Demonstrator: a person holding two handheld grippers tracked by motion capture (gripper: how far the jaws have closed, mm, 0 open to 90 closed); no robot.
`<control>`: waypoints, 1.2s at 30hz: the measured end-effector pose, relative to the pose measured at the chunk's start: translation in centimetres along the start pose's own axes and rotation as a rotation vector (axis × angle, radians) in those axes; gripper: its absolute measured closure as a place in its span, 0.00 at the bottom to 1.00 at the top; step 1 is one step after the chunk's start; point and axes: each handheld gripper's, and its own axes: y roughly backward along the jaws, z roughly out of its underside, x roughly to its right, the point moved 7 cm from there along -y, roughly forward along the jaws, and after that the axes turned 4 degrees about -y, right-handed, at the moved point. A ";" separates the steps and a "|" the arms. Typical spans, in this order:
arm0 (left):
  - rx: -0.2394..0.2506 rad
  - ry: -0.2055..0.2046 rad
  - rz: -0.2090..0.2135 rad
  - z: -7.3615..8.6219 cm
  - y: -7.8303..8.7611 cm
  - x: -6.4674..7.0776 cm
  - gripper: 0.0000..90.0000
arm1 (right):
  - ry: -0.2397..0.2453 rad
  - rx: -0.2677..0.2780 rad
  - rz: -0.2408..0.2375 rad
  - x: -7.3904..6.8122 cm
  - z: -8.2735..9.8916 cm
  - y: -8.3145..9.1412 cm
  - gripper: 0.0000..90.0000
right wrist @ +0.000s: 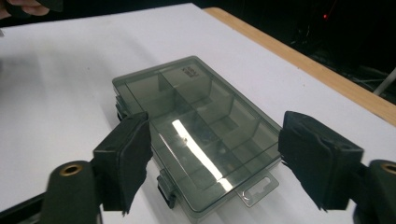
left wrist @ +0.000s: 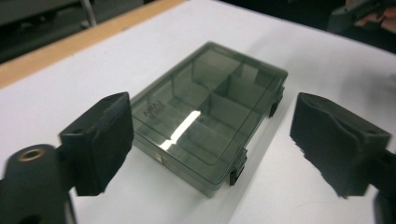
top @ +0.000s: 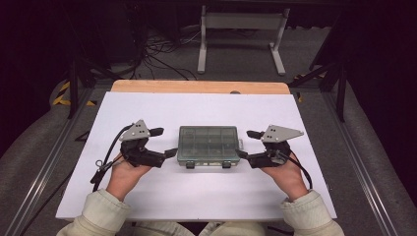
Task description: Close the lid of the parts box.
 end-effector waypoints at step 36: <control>0.238 0.013 -0.261 8.4 8.7 -0.8 0.03 | 0.003 0.218 0.107 0.1 4.0 4.8 0.07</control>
